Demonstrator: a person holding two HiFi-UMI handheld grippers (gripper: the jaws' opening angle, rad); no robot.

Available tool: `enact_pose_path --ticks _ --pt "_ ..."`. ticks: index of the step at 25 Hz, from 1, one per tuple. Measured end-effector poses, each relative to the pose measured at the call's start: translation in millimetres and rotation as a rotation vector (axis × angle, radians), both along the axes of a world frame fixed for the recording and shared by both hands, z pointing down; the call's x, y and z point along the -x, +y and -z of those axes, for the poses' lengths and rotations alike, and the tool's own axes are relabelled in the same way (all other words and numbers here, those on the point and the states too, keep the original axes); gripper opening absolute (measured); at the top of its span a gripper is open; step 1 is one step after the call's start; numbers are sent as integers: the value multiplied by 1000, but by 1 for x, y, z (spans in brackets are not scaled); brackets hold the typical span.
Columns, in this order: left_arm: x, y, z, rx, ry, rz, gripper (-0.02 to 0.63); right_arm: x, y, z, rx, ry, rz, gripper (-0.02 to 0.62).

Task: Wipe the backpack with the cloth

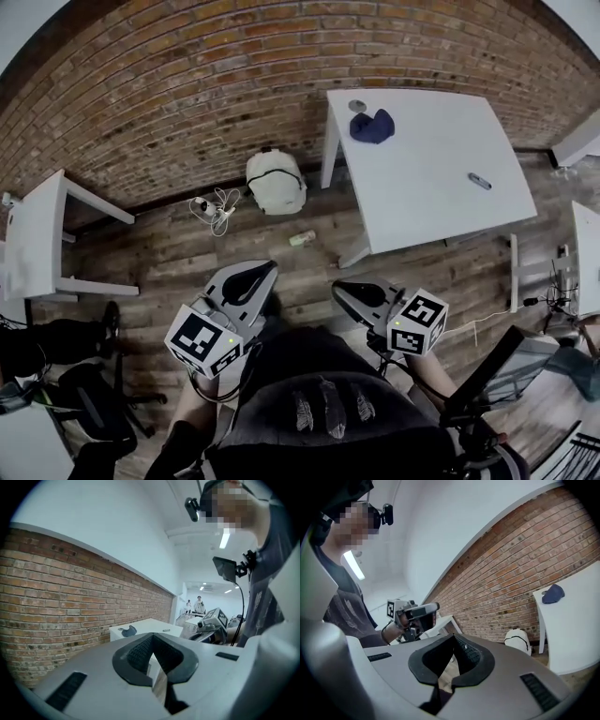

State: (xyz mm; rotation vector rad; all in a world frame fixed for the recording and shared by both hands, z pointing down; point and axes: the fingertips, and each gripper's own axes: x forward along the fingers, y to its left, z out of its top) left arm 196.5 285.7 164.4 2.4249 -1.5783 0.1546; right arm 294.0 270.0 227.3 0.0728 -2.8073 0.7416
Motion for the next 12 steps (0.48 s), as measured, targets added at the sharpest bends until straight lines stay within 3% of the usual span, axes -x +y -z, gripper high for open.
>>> enact_pose_path --ticks 5,12 --pt "33 -23 -3 -23 49 -43 -2 41 -18 4 -8 53 -28 -2" --pt "111 -39 -14 -24 115 -74 -3 124 -27 5 -44 124 -24 -2"
